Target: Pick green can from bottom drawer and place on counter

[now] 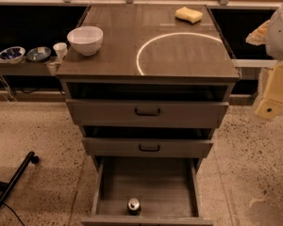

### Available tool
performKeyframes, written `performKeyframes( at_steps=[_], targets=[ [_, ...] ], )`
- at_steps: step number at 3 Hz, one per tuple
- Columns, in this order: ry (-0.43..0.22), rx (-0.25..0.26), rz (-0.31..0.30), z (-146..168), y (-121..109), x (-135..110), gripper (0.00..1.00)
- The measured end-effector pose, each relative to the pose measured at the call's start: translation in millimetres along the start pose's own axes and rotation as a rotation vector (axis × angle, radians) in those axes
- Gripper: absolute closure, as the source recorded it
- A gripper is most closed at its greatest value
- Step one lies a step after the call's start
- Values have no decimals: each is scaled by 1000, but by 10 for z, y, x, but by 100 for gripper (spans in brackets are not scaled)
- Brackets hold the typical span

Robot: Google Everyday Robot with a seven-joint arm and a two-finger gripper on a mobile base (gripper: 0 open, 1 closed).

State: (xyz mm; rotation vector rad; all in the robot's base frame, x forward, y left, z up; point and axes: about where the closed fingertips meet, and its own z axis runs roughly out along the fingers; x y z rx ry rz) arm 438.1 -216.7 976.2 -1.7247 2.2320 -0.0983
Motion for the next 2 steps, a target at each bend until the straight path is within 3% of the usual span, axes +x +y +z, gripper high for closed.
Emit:
performKeyframes(
  at_steps=[1,2],
  targets=[
    [-3,-1,1,35,14,-2,0],
    [-44,-17,18,477,193,-20,0]
  ],
)
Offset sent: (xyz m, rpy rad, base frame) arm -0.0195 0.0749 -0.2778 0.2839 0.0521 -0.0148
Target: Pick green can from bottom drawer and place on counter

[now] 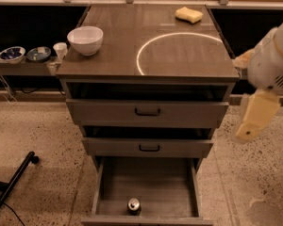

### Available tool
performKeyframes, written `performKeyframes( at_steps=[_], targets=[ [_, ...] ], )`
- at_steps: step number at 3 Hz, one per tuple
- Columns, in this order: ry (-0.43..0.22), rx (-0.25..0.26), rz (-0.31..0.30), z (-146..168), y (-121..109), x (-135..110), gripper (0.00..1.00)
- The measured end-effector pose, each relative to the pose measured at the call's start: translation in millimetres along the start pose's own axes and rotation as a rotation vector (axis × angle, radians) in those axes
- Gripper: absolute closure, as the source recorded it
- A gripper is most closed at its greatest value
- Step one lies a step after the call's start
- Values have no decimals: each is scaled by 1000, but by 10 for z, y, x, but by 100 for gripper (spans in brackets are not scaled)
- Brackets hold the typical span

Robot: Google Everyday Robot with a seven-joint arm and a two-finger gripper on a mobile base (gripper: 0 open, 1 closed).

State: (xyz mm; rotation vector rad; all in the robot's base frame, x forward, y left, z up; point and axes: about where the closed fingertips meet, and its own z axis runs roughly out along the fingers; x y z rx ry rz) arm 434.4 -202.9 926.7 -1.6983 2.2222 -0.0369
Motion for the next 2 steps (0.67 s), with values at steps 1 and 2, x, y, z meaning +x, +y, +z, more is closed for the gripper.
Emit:
performKeyframes(
  at_steps=[1,2],
  targets=[
    [-75,-20,-24,530,332,-22,0],
    [-76,-12,-65,772,409,51,0]
  ],
)
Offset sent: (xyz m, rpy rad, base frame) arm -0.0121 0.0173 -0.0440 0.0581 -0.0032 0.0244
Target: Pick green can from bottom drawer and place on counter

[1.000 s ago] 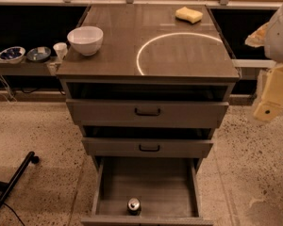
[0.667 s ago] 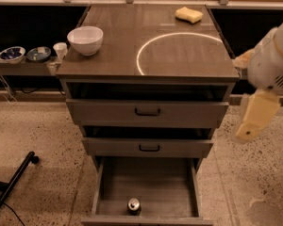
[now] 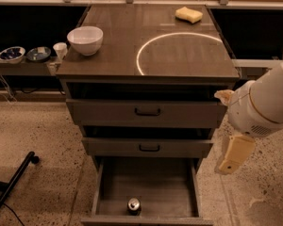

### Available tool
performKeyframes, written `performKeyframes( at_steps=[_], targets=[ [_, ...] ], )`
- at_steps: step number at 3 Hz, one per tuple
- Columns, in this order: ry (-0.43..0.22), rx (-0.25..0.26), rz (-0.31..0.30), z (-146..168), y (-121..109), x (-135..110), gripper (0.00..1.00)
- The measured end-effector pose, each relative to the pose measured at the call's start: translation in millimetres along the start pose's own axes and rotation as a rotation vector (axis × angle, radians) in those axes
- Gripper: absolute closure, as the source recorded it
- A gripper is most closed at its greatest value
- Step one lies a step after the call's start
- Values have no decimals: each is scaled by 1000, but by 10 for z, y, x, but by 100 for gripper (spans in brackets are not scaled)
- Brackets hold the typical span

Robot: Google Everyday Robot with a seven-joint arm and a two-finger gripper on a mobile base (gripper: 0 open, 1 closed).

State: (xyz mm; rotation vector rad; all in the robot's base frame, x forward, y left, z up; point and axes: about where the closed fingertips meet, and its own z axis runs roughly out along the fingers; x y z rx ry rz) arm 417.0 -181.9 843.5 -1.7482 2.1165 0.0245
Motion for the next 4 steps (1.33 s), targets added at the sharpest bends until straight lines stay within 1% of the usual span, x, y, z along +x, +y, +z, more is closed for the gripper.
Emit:
performKeyframes(
  at_steps=[1,2,3,4],
  targets=[
    [-93,-64,15,414,48,-45,0],
    [-403,-227,49,1537,588,-259,0],
    [-581,-332,74,2244,1201,-458,0],
    [-624,-385,92,2481,1345,-450,0]
  ],
)
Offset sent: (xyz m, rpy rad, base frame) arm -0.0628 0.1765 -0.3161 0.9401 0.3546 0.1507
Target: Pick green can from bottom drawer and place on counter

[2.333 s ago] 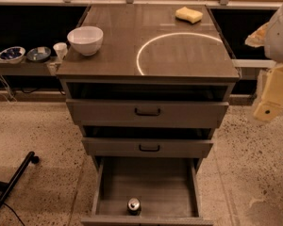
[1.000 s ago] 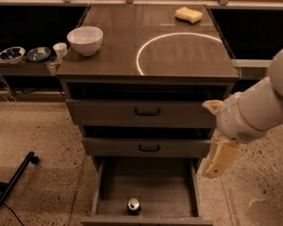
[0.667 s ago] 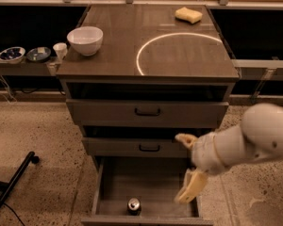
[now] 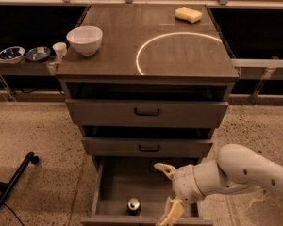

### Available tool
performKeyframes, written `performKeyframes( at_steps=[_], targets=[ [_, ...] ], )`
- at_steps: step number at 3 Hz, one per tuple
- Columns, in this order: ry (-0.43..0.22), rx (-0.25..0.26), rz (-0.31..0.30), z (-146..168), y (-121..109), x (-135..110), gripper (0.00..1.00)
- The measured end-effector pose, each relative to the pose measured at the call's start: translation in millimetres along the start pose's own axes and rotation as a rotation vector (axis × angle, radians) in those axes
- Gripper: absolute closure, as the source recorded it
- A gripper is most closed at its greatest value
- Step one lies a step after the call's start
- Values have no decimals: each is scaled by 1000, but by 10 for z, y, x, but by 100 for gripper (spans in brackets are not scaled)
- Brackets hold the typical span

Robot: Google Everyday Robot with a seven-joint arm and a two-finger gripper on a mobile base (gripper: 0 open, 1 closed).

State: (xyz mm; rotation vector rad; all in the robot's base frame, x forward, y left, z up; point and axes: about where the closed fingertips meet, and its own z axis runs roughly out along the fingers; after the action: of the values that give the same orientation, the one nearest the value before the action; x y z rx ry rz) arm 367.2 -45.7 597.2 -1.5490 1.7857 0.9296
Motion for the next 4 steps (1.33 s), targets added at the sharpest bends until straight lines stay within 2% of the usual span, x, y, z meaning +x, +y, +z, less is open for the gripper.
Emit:
performKeyframes(
  at_steps=[1,2,3,4],
  targets=[
    [-22,-30,-2,159,-184,99,0],
    [-137,66,-54,423,-649,333,0],
    [-229,176,-151,635,-1048,729,0],
    [-282,171,-168,931,-1028,964,0]
  ],
)
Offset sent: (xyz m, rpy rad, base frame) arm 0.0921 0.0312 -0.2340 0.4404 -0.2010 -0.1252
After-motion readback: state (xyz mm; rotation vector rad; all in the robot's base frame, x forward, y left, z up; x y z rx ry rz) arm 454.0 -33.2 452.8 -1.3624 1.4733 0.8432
